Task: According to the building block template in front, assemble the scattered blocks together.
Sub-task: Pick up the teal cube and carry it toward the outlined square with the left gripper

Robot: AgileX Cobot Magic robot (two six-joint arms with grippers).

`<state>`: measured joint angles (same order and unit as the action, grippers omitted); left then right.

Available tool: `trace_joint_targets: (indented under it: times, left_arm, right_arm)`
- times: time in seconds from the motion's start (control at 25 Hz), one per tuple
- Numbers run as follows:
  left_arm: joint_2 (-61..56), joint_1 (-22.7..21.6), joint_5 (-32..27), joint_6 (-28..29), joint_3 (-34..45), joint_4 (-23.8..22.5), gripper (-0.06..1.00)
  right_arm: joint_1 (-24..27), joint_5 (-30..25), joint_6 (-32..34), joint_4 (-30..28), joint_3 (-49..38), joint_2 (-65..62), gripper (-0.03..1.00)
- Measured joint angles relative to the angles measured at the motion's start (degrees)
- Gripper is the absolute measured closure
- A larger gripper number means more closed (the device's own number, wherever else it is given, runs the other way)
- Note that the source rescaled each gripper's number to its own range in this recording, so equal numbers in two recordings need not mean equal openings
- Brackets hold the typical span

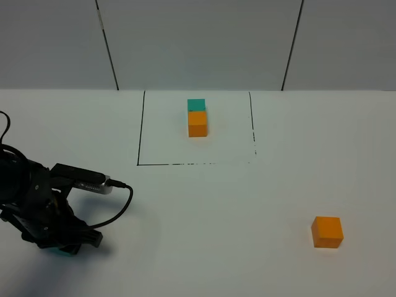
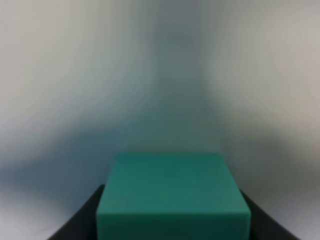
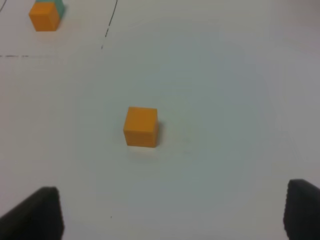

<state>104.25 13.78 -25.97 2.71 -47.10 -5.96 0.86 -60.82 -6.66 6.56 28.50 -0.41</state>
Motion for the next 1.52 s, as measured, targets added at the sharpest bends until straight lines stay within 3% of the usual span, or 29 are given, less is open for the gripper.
trace_joint_targets:
  times: [0.28, 0.44, 0.6, 0.92, 1.16, 1.52]
  left_arm:
    - [-5.58, 0.0, -0.57, -21.03, -2.29, -0.35, 0.94]
    - [-5.92, 0.0, -6.03, -33.45, -9.09, -0.29, 0.94]
    - [-5.7, 0.0, -12.42, -40.86, -17.37, 0.77, 0.94]
    - [-1.26, 0.23, -22.84, -52.16, -29.46, 5.56, 0.94]
    - [2.32, 4.63, -22.71, -58.38, -31.8, 6.45, 0.94]
    - [11.13, 11.92, -23.1, -61.81, -39.49, 6.59, 0.94]
  right_arm:
    - [0.0, 0.0, 0.0, 0.0, 0.0, 0.0, 0.21]
    - [0.0, 0.0, 0.0, 0.0, 0.0, 0.0, 0.21]
    - [0.0, 0.0, 0.0, 0.0, 0.0, 0.0, 0.21]
    - [0.0, 0.0, 0.0, 0.0, 0.0, 0.0, 0.21]
    - [0.0, 0.0, 0.0, 0.0, 0.0, 0.0, 0.21]
    - [0.0, 0.0, 0.0, 0.0, 0.0, 0.0, 0.21]
